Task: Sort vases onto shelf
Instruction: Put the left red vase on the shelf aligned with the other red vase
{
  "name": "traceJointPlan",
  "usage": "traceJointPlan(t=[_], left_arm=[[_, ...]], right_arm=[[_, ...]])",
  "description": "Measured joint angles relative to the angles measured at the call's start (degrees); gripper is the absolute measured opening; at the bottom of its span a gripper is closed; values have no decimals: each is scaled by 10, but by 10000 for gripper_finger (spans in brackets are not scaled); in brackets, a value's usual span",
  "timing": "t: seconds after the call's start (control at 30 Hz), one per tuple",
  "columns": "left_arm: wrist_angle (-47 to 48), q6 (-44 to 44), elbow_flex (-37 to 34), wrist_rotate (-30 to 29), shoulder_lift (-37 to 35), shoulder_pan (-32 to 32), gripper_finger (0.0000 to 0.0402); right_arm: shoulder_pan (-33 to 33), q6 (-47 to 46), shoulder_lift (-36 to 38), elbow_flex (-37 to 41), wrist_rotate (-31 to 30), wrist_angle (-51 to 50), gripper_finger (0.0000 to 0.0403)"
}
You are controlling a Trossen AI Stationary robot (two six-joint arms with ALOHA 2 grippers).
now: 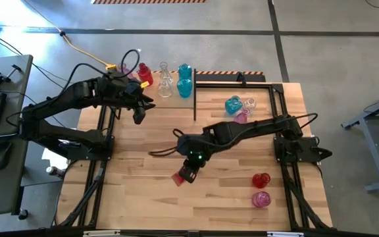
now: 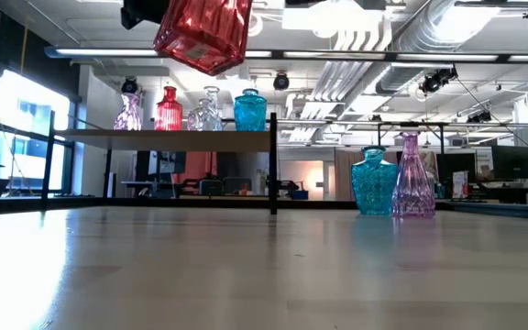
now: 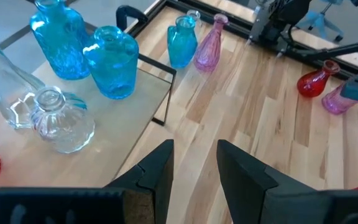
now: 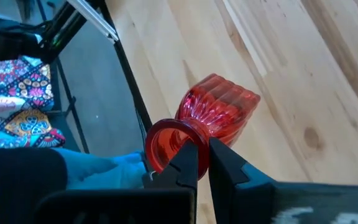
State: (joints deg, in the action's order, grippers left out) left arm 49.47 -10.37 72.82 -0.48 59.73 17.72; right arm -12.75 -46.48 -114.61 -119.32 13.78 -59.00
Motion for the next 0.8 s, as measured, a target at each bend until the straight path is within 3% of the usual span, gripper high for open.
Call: traceJointPlan(t=[0.2, 0.5, 0.8], left_arm=[[3, -1, 0, 6, 15, -4, 113], [6, 31, 0, 82, 19, -7, 113], [7, 182, 0, 98, 19, -27, 113]], right_arm=[[27, 44, 0, 0, 36, -15, 0], [67, 105, 0, 0, 69, -21, 0], [106, 157, 3, 0, 105, -25, 0]])
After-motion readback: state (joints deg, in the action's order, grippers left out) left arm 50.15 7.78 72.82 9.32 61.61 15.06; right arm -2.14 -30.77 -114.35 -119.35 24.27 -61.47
